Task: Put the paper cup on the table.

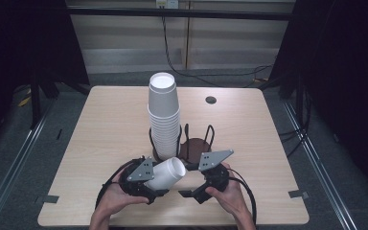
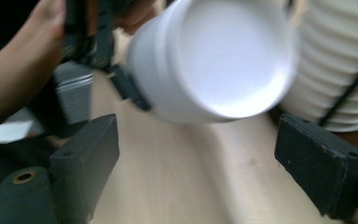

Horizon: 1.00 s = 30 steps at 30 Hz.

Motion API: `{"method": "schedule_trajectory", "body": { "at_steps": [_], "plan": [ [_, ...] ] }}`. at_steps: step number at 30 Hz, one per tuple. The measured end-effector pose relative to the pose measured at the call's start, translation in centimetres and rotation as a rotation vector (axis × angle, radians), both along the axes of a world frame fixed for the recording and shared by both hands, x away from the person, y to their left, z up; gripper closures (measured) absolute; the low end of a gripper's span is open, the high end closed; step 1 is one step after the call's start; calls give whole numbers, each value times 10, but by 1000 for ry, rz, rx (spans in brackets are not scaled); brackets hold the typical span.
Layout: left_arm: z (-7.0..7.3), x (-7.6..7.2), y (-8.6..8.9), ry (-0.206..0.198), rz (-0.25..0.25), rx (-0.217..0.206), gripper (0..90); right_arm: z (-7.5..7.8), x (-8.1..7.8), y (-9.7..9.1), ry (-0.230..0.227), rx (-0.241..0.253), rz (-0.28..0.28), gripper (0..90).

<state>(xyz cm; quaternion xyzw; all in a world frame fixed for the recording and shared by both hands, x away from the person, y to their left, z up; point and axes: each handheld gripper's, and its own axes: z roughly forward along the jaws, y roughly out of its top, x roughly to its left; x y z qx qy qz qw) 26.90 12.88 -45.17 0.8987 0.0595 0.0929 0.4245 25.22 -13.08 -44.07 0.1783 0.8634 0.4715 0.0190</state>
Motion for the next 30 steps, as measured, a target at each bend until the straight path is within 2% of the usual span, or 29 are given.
{"method": "schedule_trajectory", "body": {
  "at_steps": [1, 7, 11, 14, 18, 21, 23, 25, 30],
  "plan": [
    [0, 0, 0, 2, -4, 5, 159, 0, 0, 2, 10, -16, 2, 135],
    [4, -2, -6, -11, -26, 74, 159, 4, 1, 10, -13, -141, 11, 154],
    [5, -3, -9, -6, -32, 87, 159, 7, 4, 11, -19, -194, 11, 160],
    [5, -4, -11, -7, -46, 102, 160, 9, 7, 12, 5, -210, 28, 160],
    [8, -5, -12, -10, -62, 135, 162, 13, 9, 14, 8, -245, 36, 148],
    [9, -3, -14, 16, -52, 142, 162, 13, 11, 15, 23, -269, 45, 150],
    [10, -2, -15, 9, -57, 155, 162, 14, 12, 17, 35, -282, 50, 177],
    [10, -3, -15, 11, -69, 153, 162, 16, 12, 18, 26, -297, 49, 190],
    [9, -4, -17, 14, -89, 185, 162, 17, 17, 19, 40, -319, 72, 163]
  ]
}}
